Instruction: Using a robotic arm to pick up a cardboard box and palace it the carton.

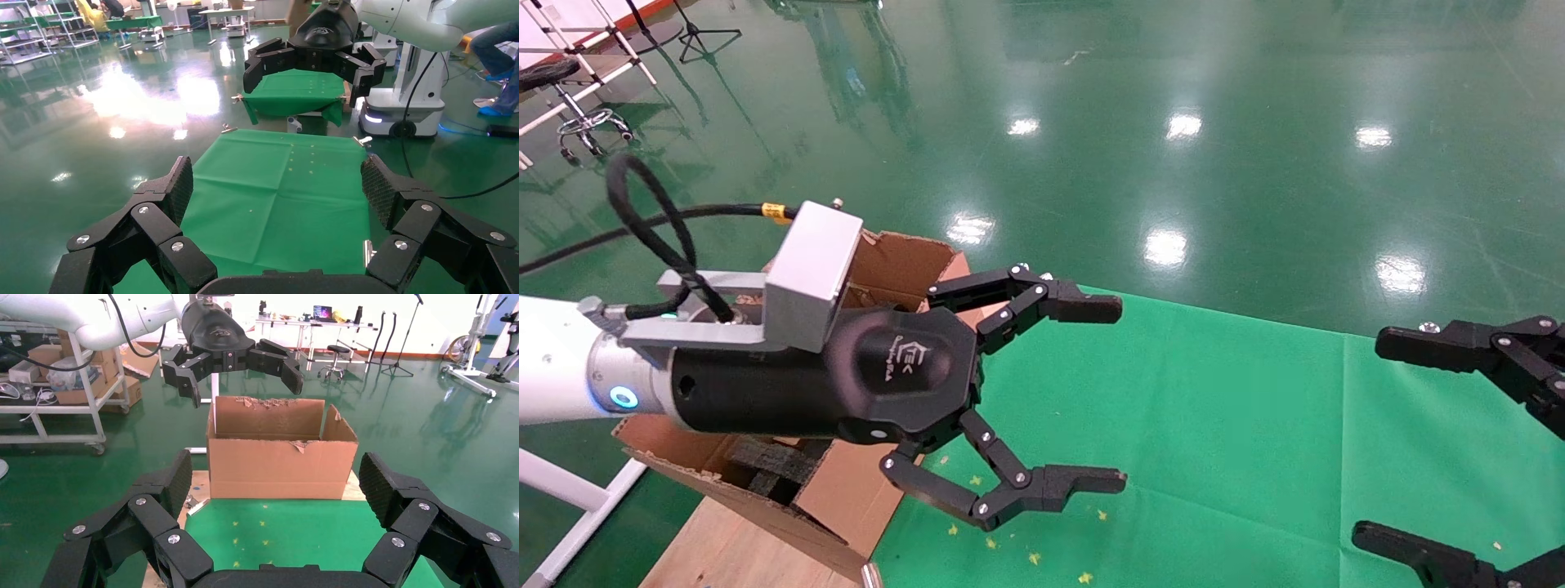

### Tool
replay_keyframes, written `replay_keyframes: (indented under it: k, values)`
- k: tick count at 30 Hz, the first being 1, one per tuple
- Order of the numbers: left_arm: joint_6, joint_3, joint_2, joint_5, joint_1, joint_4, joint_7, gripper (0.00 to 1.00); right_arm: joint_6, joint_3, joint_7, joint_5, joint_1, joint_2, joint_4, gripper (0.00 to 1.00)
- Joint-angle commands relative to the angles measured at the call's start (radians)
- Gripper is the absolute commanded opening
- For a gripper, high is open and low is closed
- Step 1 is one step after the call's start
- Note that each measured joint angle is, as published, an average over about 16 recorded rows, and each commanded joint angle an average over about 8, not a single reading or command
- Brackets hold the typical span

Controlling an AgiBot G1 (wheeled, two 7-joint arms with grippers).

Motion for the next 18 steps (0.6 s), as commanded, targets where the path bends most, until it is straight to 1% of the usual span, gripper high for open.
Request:
replay_keyframes:
  k: [1,18]
  values:
    - [0.000,0.000,0.000,0.000,0.000,0.000,0.000,1.00,0.000,0.000,0.000,0.000,0.000,0.000,0.000,1.00]
    - [0.000,0.000,0.000,0.000,0.000,0.000,0.000,1.00,0.000,0.000,0.000,0.000,0.000,0.000,0.000,1.00]
